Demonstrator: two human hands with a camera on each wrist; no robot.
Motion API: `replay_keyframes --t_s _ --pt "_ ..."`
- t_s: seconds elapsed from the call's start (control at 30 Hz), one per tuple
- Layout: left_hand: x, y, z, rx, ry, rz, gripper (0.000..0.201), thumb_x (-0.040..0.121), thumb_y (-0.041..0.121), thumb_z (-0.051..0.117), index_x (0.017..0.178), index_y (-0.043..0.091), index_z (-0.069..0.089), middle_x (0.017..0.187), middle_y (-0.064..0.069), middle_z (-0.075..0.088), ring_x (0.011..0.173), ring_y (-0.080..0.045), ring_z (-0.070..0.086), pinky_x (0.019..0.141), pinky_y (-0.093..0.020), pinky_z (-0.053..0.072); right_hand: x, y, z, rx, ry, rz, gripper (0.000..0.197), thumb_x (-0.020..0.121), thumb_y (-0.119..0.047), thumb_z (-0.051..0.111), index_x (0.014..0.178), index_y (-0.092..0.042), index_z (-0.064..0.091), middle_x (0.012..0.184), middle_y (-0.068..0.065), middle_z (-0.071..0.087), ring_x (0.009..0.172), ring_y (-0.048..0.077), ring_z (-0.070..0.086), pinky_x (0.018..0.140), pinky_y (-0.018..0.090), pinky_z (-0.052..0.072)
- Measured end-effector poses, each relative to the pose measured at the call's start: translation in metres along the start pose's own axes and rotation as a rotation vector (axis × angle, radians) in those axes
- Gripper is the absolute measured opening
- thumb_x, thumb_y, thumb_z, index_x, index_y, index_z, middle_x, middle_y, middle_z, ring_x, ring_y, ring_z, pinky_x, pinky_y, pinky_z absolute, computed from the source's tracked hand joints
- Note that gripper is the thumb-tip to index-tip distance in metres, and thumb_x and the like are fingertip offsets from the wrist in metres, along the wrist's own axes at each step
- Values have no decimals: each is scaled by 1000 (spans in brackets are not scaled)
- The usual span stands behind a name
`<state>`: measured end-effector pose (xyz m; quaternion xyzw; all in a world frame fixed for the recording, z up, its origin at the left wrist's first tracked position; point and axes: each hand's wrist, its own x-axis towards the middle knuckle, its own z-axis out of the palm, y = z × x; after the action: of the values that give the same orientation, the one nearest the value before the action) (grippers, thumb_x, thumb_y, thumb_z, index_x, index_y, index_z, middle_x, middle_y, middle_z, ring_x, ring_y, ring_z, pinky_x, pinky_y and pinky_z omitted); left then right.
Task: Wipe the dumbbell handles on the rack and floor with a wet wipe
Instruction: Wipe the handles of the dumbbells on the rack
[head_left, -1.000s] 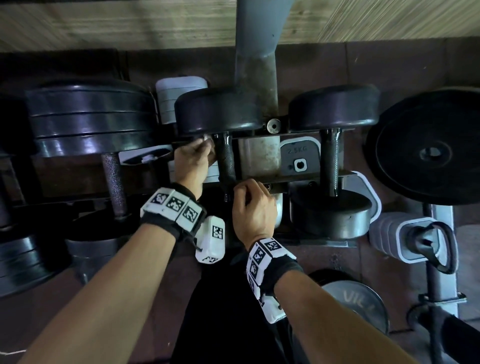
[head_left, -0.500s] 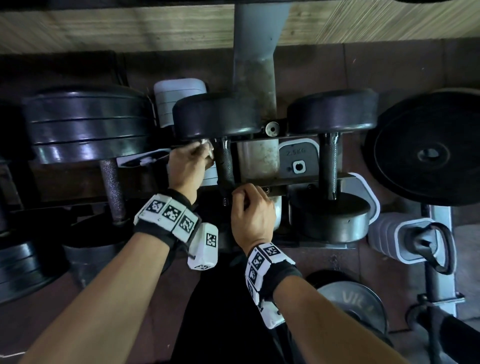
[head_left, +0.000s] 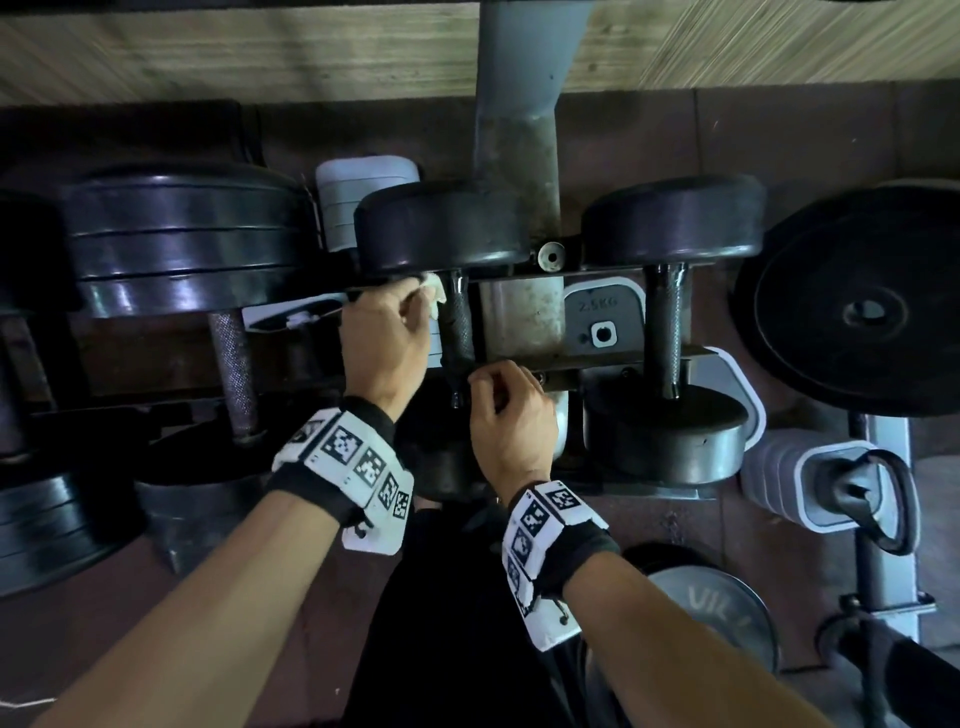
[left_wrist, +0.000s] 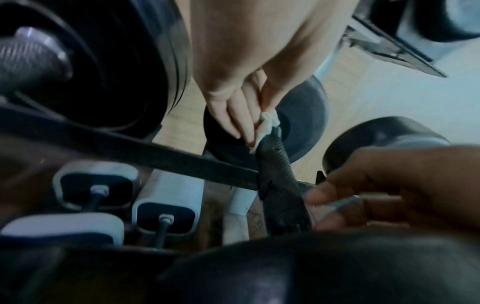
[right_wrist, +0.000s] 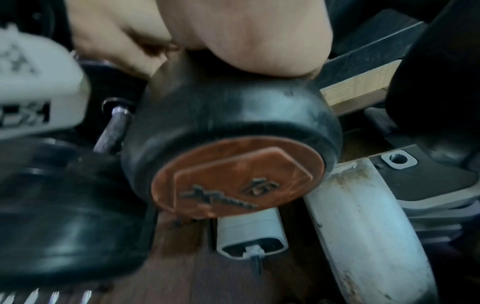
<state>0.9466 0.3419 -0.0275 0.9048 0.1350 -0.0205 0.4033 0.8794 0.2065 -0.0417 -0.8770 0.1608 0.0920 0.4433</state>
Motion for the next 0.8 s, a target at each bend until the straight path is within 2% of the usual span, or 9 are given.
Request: replay_keyframes --t_s 0.1,0.17,0.23,0.3,0.47,0.53,0.67,0.73,0.8 --pt "-10 11 -10 -33 -50 85 23 97 26 57 99 11 74 90 -3 77 77 -16 70 72 -25 55 12 -9 -14 292 -44 109 12 97 -32 54 100 -30 66 92 3 74 85 24 70 75 41 58" --pt "-20 16 -14 -121 -117 122 19 97 19 63 105 8 75 96 8 73 87 -1 68 76 -6 49 22 -18 -28 496 -142 96 17 102 -31 55 118 -34 59 108 7 71 98 25 69 79 30 58" --pt "-29 22 -16 -219 -142 112 18 94 18 68 107 7 74 97 10 72 89 3 68 77 -8 51 31 -23 -36 448 -301 46 26 102 -34 55 128 -39 56 120 2 67 107 16 66 91 31 57" --pt "-37 22 -18 -278 -112 44 15 92 16 70 104 7 72 94 7 73 88 2 70 75 -10 52 38 -28 -38 312 -399 50 24 99 -41 59 122 -35 64 121 0 64 105 11 66 93 38 57" --pt "-55 12 -35 -402 -77 -162 18 93 24 68 100 8 67 92 0 75 83 -8 73 79 -21 56 48 -34 -43 324 -436 115 23 94 -31 69 104 -10 66 88 13 73 67 11 63 59 27 52" --pt "-65 -6 -52 -266 -62 -146 17 95 27 64 101 11 66 94 2 75 86 -8 72 83 -20 54 62 -29 -41 285 -332 180 24 95 -24 70 108 -5 65 85 9 74 61 8 63 52 23 50" --pt "-89 -61 -91 335 1 -51 17 97 27 51 103 19 65 86 -3 72 72 -27 64 79 -39 49 94 -15 -20 106 -324 156 9 94 -6 64 96 1 68 80 6 72 72 23 68 70 39 59" --pt "-97 -78 -100 611 34 -3 23 92 29 48 97 19 67 77 -8 68 77 -34 62 82 -46 42 108 -19 -9 -13 -368 94 16 93 0 58 78 -6 64 66 -1 63 62 12 64 60 29 55" --pt "-100 -80 -99 721 37 55 23 92 27 48 90 17 69 69 -10 64 72 -36 60 77 -46 41 117 -27 -2 -76 -428 45 16 90 5 55 78 -1 63 68 2 62 59 9 60 55 19 47"
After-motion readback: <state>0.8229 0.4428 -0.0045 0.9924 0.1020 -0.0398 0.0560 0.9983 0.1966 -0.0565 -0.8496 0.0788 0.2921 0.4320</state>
